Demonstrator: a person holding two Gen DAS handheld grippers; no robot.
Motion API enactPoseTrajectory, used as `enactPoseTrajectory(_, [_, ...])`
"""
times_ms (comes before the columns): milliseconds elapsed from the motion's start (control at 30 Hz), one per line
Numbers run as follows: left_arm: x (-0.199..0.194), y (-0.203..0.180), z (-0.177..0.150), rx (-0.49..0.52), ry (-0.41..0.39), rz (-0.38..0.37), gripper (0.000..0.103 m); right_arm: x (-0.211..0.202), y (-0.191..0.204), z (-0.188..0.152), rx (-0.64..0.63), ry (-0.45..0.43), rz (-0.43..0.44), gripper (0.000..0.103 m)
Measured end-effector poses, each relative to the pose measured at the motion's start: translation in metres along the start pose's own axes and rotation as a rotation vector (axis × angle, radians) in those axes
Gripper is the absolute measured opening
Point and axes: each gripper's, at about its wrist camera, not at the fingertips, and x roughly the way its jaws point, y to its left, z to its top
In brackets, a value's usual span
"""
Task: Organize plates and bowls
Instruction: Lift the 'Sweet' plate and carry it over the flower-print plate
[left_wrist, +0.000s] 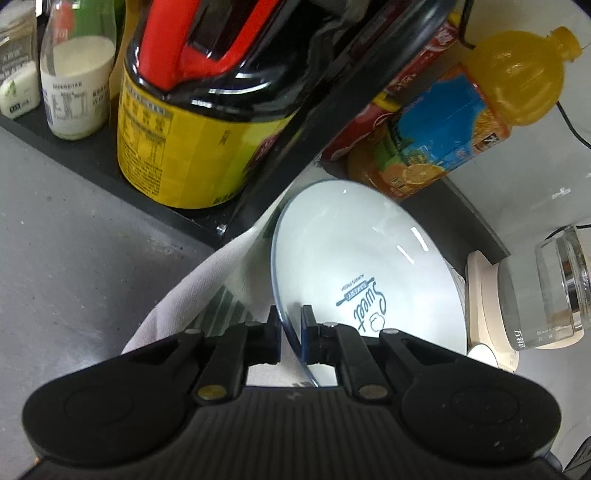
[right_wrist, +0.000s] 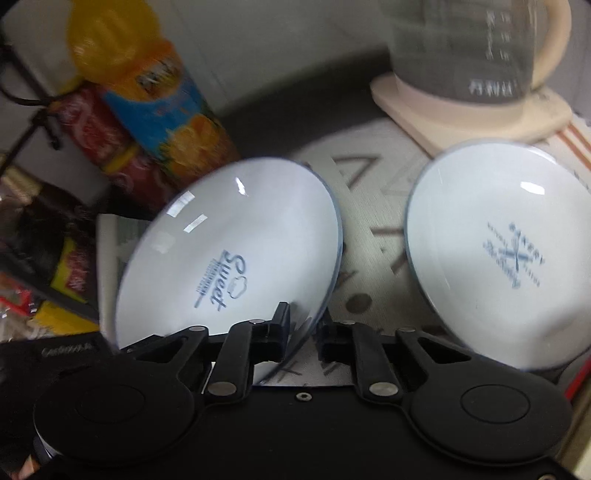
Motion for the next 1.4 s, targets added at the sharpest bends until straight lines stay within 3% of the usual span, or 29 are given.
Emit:
enactPoseTrajectory(567, [-0.061,0.004,-0.034,0.003,-0.071,0.031,0.009,-0.048,0.005,-0.028,-0.045,-0.057,0.055,0.015])
enactPoseTrajectory(1400, [-0.145,0.046,-0.130,-0.046,-0.127,0.069,0.010,-0.118,-0.005,-0.107,-0.144,-0.073,0.135,0.014])
